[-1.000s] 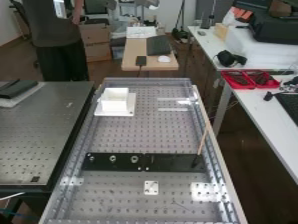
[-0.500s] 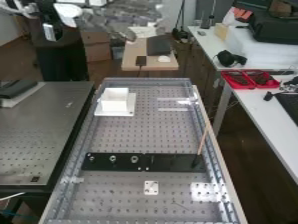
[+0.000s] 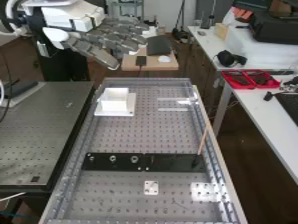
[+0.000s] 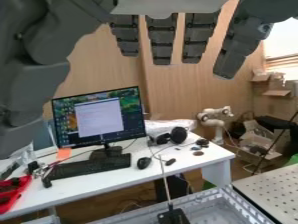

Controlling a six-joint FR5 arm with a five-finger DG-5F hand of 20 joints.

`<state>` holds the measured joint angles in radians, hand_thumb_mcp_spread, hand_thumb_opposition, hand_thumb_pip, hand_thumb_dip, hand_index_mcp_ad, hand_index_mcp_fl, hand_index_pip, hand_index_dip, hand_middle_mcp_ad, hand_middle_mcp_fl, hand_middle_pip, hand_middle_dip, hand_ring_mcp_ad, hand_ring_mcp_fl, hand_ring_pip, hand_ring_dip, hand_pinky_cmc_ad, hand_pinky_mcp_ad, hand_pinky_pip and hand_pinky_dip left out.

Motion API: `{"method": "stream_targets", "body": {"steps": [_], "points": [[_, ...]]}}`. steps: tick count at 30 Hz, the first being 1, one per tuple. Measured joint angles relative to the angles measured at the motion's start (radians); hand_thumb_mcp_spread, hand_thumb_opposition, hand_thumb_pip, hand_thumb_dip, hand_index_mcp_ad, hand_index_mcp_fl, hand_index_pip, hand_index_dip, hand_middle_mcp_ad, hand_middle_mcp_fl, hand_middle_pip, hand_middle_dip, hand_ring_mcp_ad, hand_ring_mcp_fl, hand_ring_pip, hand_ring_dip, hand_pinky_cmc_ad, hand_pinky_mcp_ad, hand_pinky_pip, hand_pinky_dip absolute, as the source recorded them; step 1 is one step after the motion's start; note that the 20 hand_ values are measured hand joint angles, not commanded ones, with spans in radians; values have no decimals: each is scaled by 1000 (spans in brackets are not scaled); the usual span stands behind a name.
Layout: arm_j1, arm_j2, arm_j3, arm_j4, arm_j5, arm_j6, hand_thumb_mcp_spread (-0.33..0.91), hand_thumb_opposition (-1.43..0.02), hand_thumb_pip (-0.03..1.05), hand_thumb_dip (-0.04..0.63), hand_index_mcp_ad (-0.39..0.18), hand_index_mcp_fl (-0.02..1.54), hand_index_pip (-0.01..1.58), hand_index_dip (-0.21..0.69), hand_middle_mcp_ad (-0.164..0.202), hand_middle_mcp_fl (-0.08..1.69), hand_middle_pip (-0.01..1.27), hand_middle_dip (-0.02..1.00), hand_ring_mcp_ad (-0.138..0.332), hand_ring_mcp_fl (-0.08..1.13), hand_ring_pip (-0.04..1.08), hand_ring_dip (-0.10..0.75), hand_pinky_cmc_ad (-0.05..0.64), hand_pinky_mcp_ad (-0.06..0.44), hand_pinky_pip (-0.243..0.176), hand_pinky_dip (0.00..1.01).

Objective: Grab the smaller nut and place it in the white container

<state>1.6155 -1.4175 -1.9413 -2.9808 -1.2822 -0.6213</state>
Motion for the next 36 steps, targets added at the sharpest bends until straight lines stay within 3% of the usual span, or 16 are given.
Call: {"method": "stream_targets", "body": {"steps": [12,15,21,24,36], "points": [[63,47,-118,36,163,31,248,-698,410,16,-42,42,99,-44,93,10,138,133,147,3,141,26,363,260,-89,443],[82,57,-147,56,207,38,260,-710,469,31,-42,38,103,-40,93,7,138,140,147,0,141,30,363,260,-93,445],[112,67,-199,94,284,59,269,-726,482,63,-45,52,122,-51,93,35,138,140,148,0,154,30,363,260,-93,445],[113,64,-219,106,296,71,271,-738,550,80,-51,58,164,-58,93,52,136,140,147,0,152,30,367,258,-93,449],[17,60,-289,145,188,74,309,-759,550,112,-72,58,351,-59,94,56,136,148,150,0,147,26,367,260,-93,449]]}}
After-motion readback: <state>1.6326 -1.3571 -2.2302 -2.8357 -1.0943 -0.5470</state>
